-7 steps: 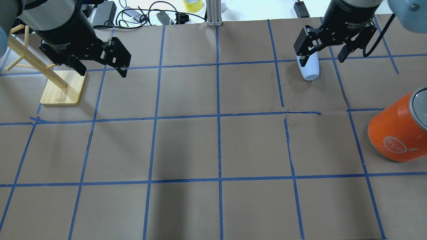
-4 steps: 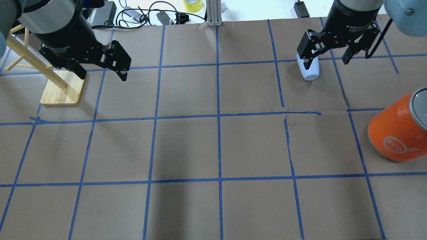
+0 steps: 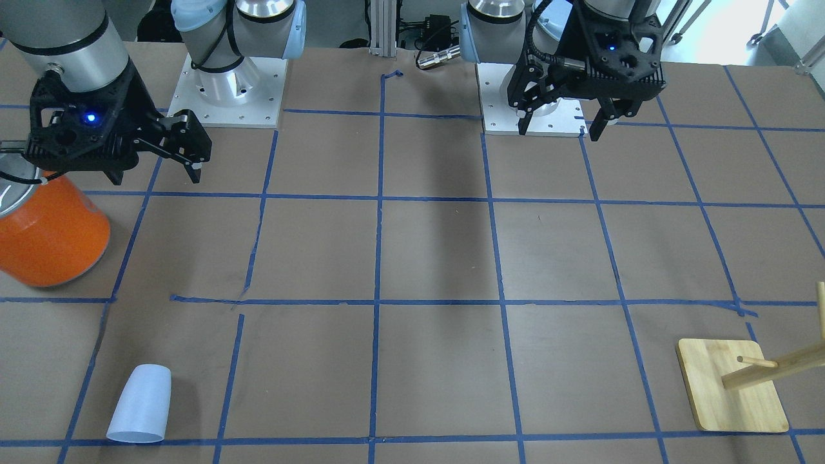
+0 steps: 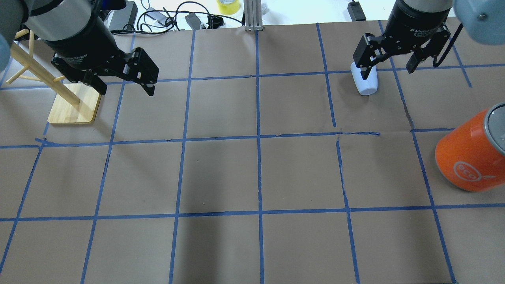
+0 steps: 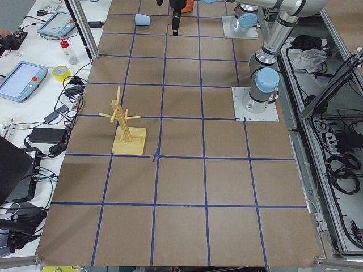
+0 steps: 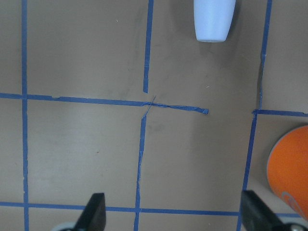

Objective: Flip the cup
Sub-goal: 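Lower the right gripper over the upside-down white cup, then close the right gripper on the white cup and lift it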

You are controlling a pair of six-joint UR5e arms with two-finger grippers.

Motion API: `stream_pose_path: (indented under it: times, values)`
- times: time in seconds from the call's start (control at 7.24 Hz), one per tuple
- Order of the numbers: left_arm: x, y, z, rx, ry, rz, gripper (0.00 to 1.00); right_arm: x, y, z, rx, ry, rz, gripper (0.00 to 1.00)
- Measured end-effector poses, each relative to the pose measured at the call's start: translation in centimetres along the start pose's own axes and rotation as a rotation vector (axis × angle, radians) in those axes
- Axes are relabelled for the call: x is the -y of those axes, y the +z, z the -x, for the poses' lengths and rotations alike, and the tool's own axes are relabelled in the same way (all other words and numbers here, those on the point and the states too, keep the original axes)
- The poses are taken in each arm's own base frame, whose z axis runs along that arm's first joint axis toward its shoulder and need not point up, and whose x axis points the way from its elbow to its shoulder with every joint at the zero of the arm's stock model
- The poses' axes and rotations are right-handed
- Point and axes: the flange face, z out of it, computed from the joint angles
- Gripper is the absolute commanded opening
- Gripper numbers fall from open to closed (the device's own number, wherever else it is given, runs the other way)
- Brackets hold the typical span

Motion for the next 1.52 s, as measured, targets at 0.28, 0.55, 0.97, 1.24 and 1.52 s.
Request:
stream_pose_path:
  times: [0.28,0.55,0.97,1.24,1.52]
  values:
    - [0.1,0.1,0.0,-0.009,0.003,0.001,1.00,1.0,0.6,-0.3,0.001,-0.006,-0.018,1.00]
    - [0.1,0.2,0.0,-0.009,0.009,0.002,1.00,2.4,2.3,-0.5,0.007,-0.005,-0.011,1.00]
    - [0.0,0.5,0.0,-0.010,0.011,0.008,1.00,8.5,9.3,-1.2,-0.003,0.004,-0.046,1.00]
    - [-0.1,0.6,0.0,-0.011,0.011,0.009,1.00,12.5,15.7,-2.6,-0.009,0.016,-0.073,1.00]
    - [-0.2,0.5,-0.1,-0.011,0.011,0.007,1.00,15.5,20.9,-5.1,-0.017,0.044,-0.120,1.00]
